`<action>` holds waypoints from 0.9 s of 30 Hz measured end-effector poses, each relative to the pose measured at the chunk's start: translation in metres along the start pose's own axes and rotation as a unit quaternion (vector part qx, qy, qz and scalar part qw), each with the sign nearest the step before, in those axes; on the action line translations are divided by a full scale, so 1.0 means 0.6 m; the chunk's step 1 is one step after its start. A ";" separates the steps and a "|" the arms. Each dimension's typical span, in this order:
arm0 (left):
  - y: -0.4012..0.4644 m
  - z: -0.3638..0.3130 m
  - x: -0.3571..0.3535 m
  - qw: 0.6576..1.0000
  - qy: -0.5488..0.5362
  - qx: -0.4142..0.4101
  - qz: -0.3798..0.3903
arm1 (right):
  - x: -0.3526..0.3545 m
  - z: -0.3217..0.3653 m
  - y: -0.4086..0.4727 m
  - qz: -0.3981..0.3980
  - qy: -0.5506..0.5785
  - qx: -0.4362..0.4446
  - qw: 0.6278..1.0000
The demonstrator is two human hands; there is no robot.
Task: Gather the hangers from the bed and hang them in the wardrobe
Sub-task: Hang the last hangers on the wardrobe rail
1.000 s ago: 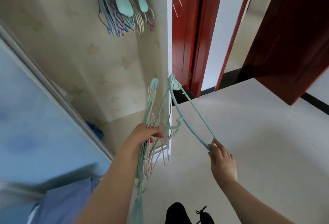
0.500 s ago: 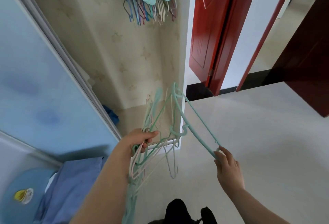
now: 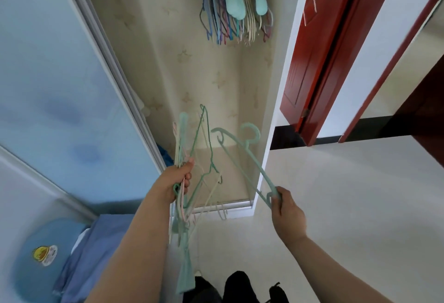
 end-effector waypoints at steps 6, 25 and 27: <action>0.051 -0.108 0.029 0.997 -0.043 -0.060 -0.021 | -0.005 0.119 0.142 -0.039 -0.005 0.028 0.999; 0.198 -0.502 0.134 0.989 -0.023 -0.144 0.015 | -0.014 0.540 0.515 -0.200 0.030 0.139 0.969; 0.199 -0.527 0.136 0.987 -0.037 -0.157 0.011 | 0.015 0.566 0.550 -0.229 0.049 0.154 0.960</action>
Point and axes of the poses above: each hand's wrist, its own y-axis towards the middle knuckle, its own x-axis out of the back of the hand, z = x × y, the point moved 5 cm from there along y, towards the middle knuckle, and after that the axes turned 10 degrees about x, right-handed, at the moved point
